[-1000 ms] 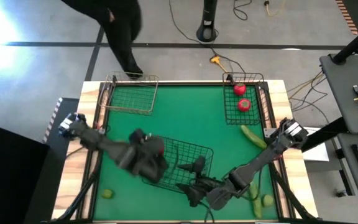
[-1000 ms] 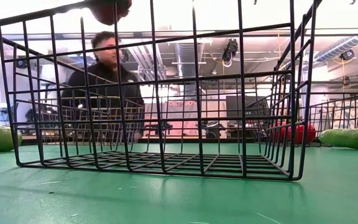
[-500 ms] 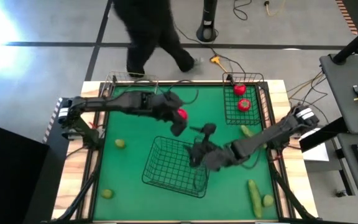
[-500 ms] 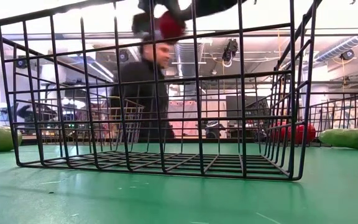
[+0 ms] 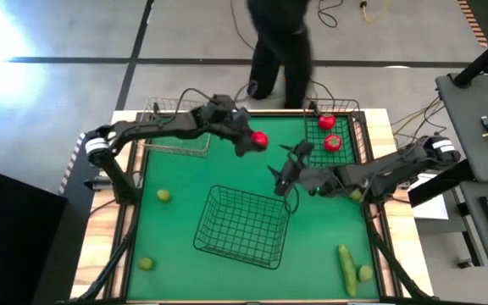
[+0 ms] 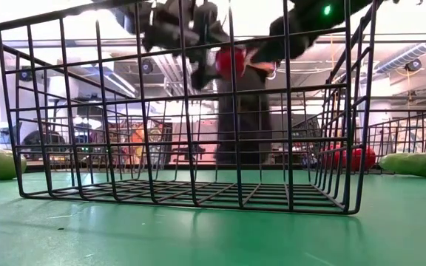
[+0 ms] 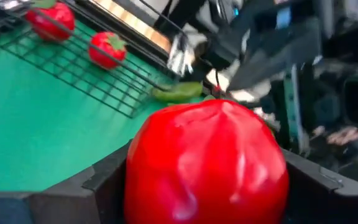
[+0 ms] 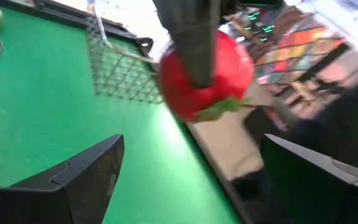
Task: Sort produce into baskets
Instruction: Put the tomato into the top black wire basket
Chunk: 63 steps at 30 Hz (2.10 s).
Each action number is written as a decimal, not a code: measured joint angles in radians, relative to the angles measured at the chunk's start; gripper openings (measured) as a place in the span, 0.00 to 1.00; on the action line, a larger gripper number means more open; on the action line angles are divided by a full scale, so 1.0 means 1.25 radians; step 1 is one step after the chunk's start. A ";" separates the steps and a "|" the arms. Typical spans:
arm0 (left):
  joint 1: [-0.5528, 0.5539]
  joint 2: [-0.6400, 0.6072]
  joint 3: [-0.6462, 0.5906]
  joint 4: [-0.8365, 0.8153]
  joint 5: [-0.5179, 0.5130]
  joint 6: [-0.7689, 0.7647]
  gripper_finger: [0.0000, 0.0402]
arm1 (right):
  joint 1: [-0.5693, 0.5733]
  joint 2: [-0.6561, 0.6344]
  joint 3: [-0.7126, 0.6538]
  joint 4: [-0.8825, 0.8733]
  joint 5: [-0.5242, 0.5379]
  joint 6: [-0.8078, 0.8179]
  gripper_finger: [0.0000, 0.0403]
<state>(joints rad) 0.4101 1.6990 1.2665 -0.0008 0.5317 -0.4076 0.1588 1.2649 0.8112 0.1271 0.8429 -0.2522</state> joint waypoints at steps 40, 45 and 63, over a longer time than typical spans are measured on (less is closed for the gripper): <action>-0.015 0.345 0.181 -0.341 -0.266 0.163 0.71 | -0.214 -0.082 0.211 -0.401 -0.256 0.085 0.91; -0.017 0.344 0.184 -0.347 -0.277 0.164 0.78 | -0.214 -0.080 0.211 -0.414 -0.256 0.104 0.91; -0.039 0.343 0.187 -0.378 -0.317 0.148 0.98 | -0.214 -0.080 0.211 -0.507 -0.262 0.163 0.91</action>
<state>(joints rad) 0.3607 2.1277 1.5002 -0.4735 0.1355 -0.2227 -0.1093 1.1648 1.0744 -0.5072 0.5150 -0.0480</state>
